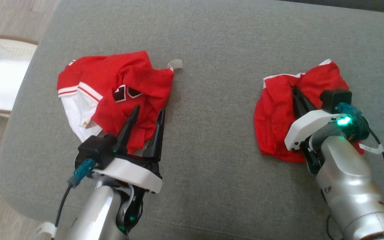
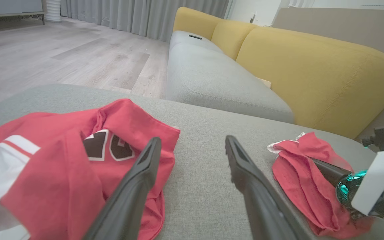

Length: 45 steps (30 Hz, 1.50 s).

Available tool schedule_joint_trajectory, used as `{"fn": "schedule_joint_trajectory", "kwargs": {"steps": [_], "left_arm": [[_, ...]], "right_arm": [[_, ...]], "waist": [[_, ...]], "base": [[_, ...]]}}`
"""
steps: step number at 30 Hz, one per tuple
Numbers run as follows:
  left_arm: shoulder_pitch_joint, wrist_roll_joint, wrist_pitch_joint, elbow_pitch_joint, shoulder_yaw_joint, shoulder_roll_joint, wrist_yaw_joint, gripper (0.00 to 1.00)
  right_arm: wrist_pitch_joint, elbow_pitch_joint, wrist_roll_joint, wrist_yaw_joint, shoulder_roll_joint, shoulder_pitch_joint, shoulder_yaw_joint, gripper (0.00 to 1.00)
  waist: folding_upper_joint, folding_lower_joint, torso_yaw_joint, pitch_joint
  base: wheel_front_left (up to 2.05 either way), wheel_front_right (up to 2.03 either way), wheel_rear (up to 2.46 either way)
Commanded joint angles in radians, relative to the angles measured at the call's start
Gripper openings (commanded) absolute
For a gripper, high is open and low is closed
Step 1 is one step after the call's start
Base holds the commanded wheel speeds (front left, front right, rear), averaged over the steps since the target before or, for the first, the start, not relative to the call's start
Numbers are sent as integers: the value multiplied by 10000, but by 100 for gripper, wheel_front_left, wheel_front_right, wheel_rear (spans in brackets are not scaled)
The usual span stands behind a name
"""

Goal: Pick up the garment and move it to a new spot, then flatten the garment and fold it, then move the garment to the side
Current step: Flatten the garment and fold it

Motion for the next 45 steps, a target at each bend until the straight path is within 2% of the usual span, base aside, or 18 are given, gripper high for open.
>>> {"fn": "schedule_joint_trajectory", "kwargs": {"steps": [1,9,13,20,24,27,34,40,45], "left_arm": [[-239,26,-122,-277,422,77,43,100],[-163,96,-122,-259,537,77,-44,100],[-144,91,-122,-283,507,77,-58,100],[-81,86,-122,-277,477,77,-46,100],[-41,126,-122,-252,584,77,-28,100],[-23,194,-122,-213,701,77,-33,100],[-57,203,-122,-262,697,77,-66,100],[-100,266,-122,-288,698,77,-79,100],[-136,363,-122,-257,880,77,-104,100]], "right_arm": [[-181,-223,63,-9,212,-319,242,0],[-585,-1604,683,-9,265,-216,460,0],[-590,-1822,825,-9,279,70,784,0],[312,-1082,1022,-9,292,460,1589,0],[286,-846,1234,-9,294,358,1603,0],[54,-808,1247,-9,178,205,1407,0],[-433,-737,552,-9,-406,146,-100,0],[-176,-135,36,-9,-248,222,-890,0],[-134,132,27,-9,-55,61,-952,0]], "waist": [[0,0,-107,-108],[0,0,-333,-545],[0,0,-248,-549],[0,0,-61,-454],[0,0,-164,-488],[0,0,-362,-566],[0,0,-799,-648],[0,0,-975,-503],[0,0,-1226,-460]], "base": [[0,0,0],[0,0,0],[0,0,0],[0,0,0],[0,0,0],[0,0,0],[0,0,0],[0,0,0],[0,0,0]]}}
